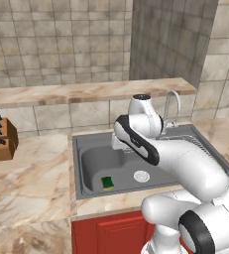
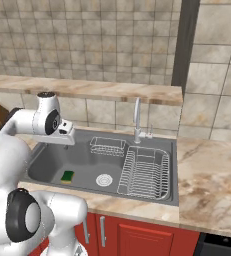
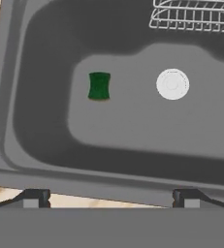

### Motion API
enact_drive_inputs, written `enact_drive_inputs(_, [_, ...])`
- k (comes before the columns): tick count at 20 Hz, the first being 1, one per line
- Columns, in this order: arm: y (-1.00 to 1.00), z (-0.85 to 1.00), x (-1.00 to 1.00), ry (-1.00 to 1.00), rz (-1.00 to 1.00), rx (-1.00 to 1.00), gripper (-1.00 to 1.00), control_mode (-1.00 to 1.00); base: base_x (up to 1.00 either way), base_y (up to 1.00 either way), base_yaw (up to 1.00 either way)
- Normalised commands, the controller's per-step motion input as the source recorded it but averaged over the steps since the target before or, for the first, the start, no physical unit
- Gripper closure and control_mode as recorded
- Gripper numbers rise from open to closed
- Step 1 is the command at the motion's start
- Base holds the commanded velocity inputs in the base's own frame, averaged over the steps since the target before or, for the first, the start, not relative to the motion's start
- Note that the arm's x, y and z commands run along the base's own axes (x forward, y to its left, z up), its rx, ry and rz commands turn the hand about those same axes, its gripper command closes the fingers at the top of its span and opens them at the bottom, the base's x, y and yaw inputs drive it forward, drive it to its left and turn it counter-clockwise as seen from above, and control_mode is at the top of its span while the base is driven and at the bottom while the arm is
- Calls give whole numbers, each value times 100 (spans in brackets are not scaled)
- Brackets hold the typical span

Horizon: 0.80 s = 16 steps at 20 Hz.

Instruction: Pick up the sponge and sponge from the sink, and place them back in the cabinet, and close the cabinet door.

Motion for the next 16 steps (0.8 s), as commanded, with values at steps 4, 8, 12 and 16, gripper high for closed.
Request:
enact_drive_inputs(4, [12, -19, 17, 3, 0, 0, -100, -100, 0, 0, 0])
enact_drive_inputs(8, [5, -17, 13, 3, 0, 0, -100, -100, 0, 0, 0])
enact_drive_inputs(12, [3, -16, 10, 4, 0, 0, -100, -100, 0, 0, 0])
enact_drive_inputs(16, [3, -10, 0, 6, 0, 0, -100, -100, 0, 0, 0])
